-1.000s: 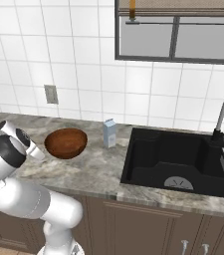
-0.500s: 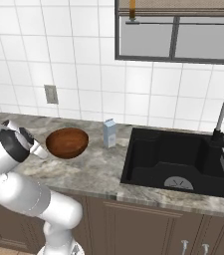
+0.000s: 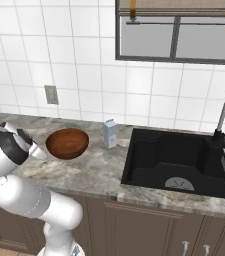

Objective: Gather the eggs and milk located in the vicinity of the sink area and place them right next to the bowl.

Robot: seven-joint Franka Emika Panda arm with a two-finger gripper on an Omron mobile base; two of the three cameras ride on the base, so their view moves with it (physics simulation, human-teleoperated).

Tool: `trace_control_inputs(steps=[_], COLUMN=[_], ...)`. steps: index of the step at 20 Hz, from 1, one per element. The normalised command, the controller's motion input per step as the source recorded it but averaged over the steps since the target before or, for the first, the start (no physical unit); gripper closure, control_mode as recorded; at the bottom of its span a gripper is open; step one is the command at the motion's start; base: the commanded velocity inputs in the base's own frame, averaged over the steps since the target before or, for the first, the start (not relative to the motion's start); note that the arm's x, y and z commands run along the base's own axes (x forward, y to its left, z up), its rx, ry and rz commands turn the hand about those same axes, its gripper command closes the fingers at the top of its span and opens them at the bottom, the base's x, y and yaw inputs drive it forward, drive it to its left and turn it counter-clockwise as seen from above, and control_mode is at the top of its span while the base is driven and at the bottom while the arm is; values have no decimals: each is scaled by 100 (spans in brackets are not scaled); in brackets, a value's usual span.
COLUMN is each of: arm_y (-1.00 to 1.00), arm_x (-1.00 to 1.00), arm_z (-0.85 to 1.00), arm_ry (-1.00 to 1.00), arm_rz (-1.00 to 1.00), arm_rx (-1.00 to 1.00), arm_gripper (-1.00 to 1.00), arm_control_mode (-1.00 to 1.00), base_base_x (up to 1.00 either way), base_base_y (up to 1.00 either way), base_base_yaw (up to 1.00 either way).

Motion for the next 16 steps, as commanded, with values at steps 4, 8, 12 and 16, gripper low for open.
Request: trace_control_inputs(steps=[4,8,12,16], arm_y=[-20,-19,-19,-19], arm_x=[-21,-19,-28,-52], arm_z=[0,4,29,61], arm_ry=[-7,-10,-17,-15], arm_rz=[-10,-7,-2,0], arm_rx=[0,0,2,9], arm_gripper=[-100,-100,-100,-100], arm_control_mode=[-100,-100,-100,-100], base_base_x=[0,0,0,0], base_base_y=[0,0,0,0], base_base_yaw=[0,0,0,0])
